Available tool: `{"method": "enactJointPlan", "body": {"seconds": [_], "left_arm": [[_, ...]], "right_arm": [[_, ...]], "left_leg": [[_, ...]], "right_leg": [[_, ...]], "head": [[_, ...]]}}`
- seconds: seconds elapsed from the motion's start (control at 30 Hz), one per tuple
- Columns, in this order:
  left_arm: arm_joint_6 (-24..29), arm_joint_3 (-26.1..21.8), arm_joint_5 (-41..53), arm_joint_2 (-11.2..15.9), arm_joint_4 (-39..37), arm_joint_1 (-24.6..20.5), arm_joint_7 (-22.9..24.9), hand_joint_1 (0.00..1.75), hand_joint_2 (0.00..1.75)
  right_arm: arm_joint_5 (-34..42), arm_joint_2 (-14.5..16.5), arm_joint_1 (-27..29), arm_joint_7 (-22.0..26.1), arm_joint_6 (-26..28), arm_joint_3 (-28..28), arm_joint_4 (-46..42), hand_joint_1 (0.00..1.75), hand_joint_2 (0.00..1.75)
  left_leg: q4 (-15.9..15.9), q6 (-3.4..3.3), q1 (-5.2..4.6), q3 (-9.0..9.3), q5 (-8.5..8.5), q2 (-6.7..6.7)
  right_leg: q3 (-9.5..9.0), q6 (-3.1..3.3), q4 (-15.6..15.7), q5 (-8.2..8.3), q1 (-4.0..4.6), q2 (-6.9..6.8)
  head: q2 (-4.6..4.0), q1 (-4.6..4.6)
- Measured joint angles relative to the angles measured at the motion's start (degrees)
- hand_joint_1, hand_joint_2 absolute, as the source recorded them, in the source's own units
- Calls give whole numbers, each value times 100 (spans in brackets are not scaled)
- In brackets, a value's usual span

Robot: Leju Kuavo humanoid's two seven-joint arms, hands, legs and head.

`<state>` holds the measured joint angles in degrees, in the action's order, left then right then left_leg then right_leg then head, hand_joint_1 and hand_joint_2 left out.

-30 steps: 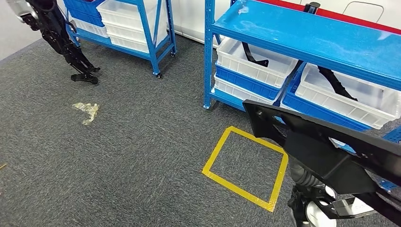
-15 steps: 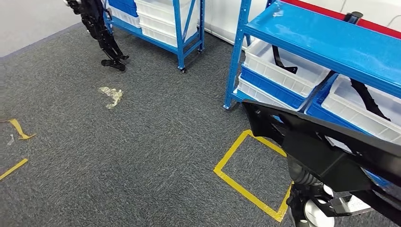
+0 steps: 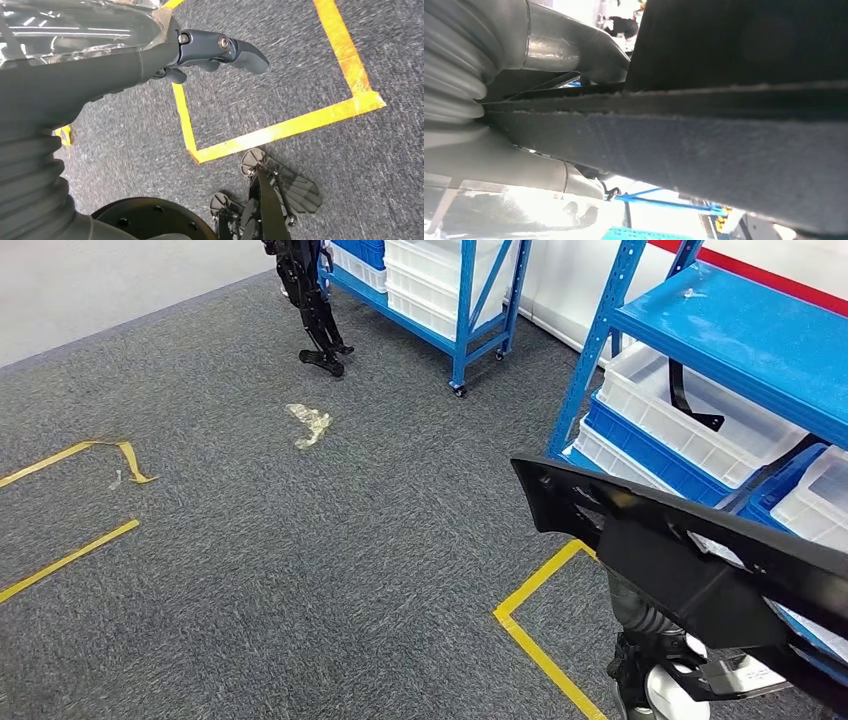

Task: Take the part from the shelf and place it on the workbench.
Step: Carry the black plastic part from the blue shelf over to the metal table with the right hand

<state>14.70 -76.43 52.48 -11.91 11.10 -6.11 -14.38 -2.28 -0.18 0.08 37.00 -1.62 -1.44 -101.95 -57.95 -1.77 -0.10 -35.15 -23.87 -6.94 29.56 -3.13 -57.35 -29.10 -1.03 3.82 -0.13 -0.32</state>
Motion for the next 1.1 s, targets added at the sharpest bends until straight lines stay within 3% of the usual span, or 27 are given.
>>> {"method": "enactJointPlan", "body": {"seconds": [0.07,0.13,0.2,0.27,0.3,0.37,0.4,0.47,0.5,0.57,0.6,0.67,0.7,0.77,0.8,0.83,0.87,0.93,0.97,1.0,1.07,1.1], "left_arm": [[-2,0,1,2,-1,28,-19,0,175],[-11,0,8,4,-2,40,-29,0,175],[-27,1,20,4,-2,25,-38,0,175],[-32,1,25,3,-2,20,-41,0,175],[-28,1,21,0,-2,25,-41,0,175],[-14,0,3,-5,-2,30,-59,0,175],[-12,0,-4,-14,-5,23,-75,0,175],[-28,1,3,-28,-10,0,-104,0,175],[-39,1,14,-35,-13,-9,-110,0,175],[-63,3,43,-27,-12,-5,-111,0,175],[-73,4,58,-21,-10,0,-110,0,175],[-91,8,84,-4,-5,-1,-108,0,175],[-101,11,93,1,-3,-5,-108,0,175],[-119,19,104,7,-3,-8,-114,0,175],[-132,23,114,8,-3,-3,-126,0,175],[-144,28,127,10,-3,4,-142,0,175],[-161,37,139,14,-3,9,-159,0,175],[-186,63,167,21,-2,15,-176,0,175],[-193,77,177,24,-2,17,-170,0,175],[-196,87,186,26,-3,24,-156,0,175],[-196,101,194,31,-3,47,-118,0,175],[-197,106,196,35,-4,58,-102,0,175]], "right_arm": [[1,1,-18,0,0,-2,4,175,175],[1,6,-31,2,0,-12,5,175,175],[2,10,-27,4,1,-22,9,175,175],[3,10,-26,4,-1,-30,17,175,175],[3,10,-27,4,-5,-36,25,175,175],[4,10,-31,4,-18,-49,43,175,175],[5,10,-32,4,-22,-53,46,175,175],[3,0,-19,4,-22,-52,33,175,175],[2,-4,-9,4,-21,-53,23,175,175],[-2,0,14,4,-12,-58,-2,175,175],[-3,4,25,-1,-7,-61,-15,175,175],[-7,-3,59,-14,4,-54,-55,175,175],[-8,-11,81,-22,10,-44,-67,175,175],[-9,-28,130,-32,22,-16,-78,175,175],[-9,-33,152,-36,29,-2,-81,175,175],[-9,-36,174,-37,33,11,-90,175,175],[-8,-38,196,-37,35,26,-108,175,175],[-4,-42,248,-29,36,59,-159,175,175],[-2,-44,275,-20,36,78,-184,175,175],[1,-44,297,-9,36,96,-201,175,175],[5,-38,321,9,28,128,-220,175,175],[5,-33,321,15,19,142,-225,175,175]], "left_leg": [[18,76,28,-42,37,-63],[-203,129,30,-165,-127,158],[-881,175,38,-471,-533,492],[-1545,230,83,-753,-810,605],[-1610,258,116,-757,-802,628],[-1091,323,201,-412,-562,753],[-694,358,235,-160,-444,910],[-185,345,242,156,-324,1122],[-131,300,212,181,-322,1141],[-124,171,145,151,-296,998],[-114,114,128,137,-274,933],[-95,7,116,116,-227,804],[-96,-25,101,96,-215,735],[-98,-64,64,68,-201,567],[-100,-73,46,61,-196,474],[-102,-78,33,61,-192,384],[-104,-79,25,66,-189,296],[-110,-66,15,64,-184,136],[-115,-49,9,52,-178,73],[-114,-25,8,37,-167,17],[-102,33,12,10,-143,-62],[-124,60,9,-8,-165,-2]], "right_leg": [[-15,105,24,54,3,-120],[-16,203,65,114,-25,-255],[5,250,78,136,-20,-413],[28,254,78,138,-7,-593],[42,253,78,138,-7,-681],[49,233,70,129,-18,-838],[51,202,54,112,-7,-907],[32,108,15,66,20,-1019],[12,57,9,53,35,-1071],[-37,-42,19,50,0,-1153],[-30,-75,-23,12,-26,-1071],[174,-61,-440,-229,-66,-736],[356,-24,-824,-406,-61,-560],[718,17,-1544,-648,-30,-434],[801,11,-1676,-652,-12,-413],[771,-8,-1568,-561,1,-396],[643,-31,-1253,-402,10,-355],[309,-44,-465,-87,19,-137],[197,-24,-215,2,25,-57],[142,4,-97,38,38,-15],[118,70,-72,68,41,-116],[109,101,-51,87,28,-172]], "head": [[0,-2],[0,-30],[0,-70],[0,-84],[0,-87],[0,-88],[0,-92],[0,-54],[0,-26],[0,18],[0,24],[0,41],[0,54],[0,56],[0,55],[0,54],[0,55],[0,55],[0,53],[0,50],[0,46],[0,44]]}}
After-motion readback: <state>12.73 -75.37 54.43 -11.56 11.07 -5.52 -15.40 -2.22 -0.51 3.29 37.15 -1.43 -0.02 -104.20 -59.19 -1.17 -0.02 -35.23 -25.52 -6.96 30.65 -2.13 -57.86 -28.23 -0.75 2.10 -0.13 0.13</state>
